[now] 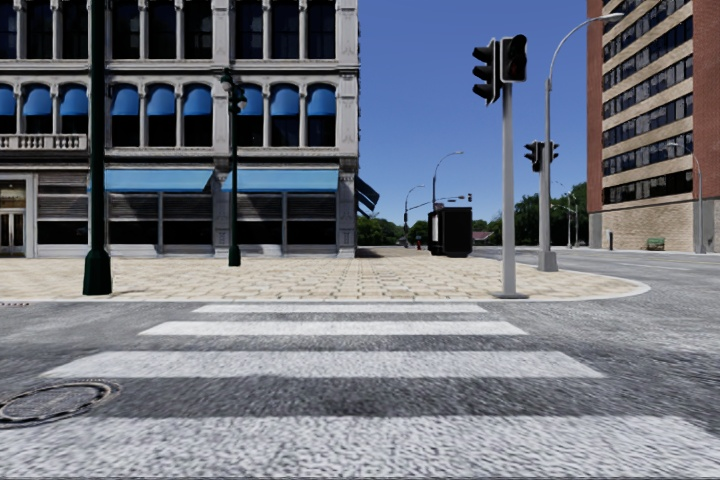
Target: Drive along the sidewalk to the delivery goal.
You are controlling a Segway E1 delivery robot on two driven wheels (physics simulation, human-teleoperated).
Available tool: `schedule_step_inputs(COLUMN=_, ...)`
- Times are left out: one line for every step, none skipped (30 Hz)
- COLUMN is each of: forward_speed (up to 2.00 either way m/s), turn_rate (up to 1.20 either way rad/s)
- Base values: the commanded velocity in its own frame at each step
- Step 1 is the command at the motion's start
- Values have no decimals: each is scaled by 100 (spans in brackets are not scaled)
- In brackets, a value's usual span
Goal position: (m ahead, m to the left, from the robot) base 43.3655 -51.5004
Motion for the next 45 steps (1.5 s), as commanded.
schedule_step_inputs(forward_speed=200, turn_rate=0)
schedule_step_inputs(forward_speed=200, turn_rate=0)
schedule_step_inputs(forward_speed=200, turn_rate=0)
schedule_step_inputs(forward_speed=200, turn_rate=0)
schedule_step_inputs(forward_speed=200, turn_rate=0)
schedule_step_inputs(forward_speed=200, turn_rate=0)
schedule_step_inputs(forward_speed=200, turn_rate=0)
schedule_step_inputs(forward_speed=200, turn_rate=0)
schedule_step_inputs(forward_speed=200, turn_rate=0)
schedule_step_inputs(forward_speed=200, turn_rate=0)
schedule_step_inputs(forward_speed=200, turn_rate=0)
schedule_step_inputs(forward_speed=200, turn_rate=0)
schedule_step_inputs(forward_speed=200, turn_rate=0)
schedule_step_inputs(forward_speed=200, turn_rate=0)
schedule_step_inputs(forward_speed=200, turn_rate=0)
schedule_step_inputs(forward_speed=200, turn_rate=0)
schedule_step_inputs(forward_speed=200, turn_rate=0)
schedule_step_inputs(forward_speed=200, turn_rate=0)
schedule_step_inputs(forward_speed=200, turn_rate=0)
schedule_step_inputs(forward_speed=200, turn_rate=0)
schedule_step_inputs(forward_speed=200, turn_rate=0)
schedule_step_inputs(forward_speed=200, turn_rate=0)
schedule_step_inputs(forward_speed=200, turn_rate=0)
schedule_step_inputs(forward_speed=200, turn_rate=0)
schedule_step_inputs(forward_speed=200, turn_rate=0)
schedule_step_inputs(forward_speed=200, turn_rate=0)
schedule_step_inputs(forward_speed=200, turn_rate=0)
schedule_step_inputs(forward_speed=200, turn_rate=0)
schedule_step_inputs(forward_speed=200, turn_rate=0)
schedule_step_inputs(forward_speed=200, turn_rate=0)
schedule_step_inputs(forward_speed=200, turn_rate=0)
schedule_step_inputs(forward_speed=200, turn_rate=0)
schedule_step_inputs(forward_speed=200, turn_rate=0)
schedule_step_inputs(forward_speed=200, turn_rate=0)
schedule_step_inputs(forward_speed=200, turn_rate=0)
schedule_step_inputs(forward_speed=200, turn_rate=0)
schedule_step_inputs(forward_speed=200, turn_rate=0)
schedule_step_inputs(forward_speed=200, turn_rate=0)
schedule_step_inputs(forward_speed=200, turn_rate=0)
schedule_step_inputs(forward_speed=200, turn_rate=0)
schedule_step_inputs(forward_speed=200, turn_rate=0)
schedule_step_inputs(forward_speed=200, turn_rate=0)
schedule_step_inputs(forward_speed=200, turn_rate=0)
schedule_step_inputs(forward_speed=200, turn_rate=0)
schedule_step_inputs(forward_speed=200, turn_rate=0)
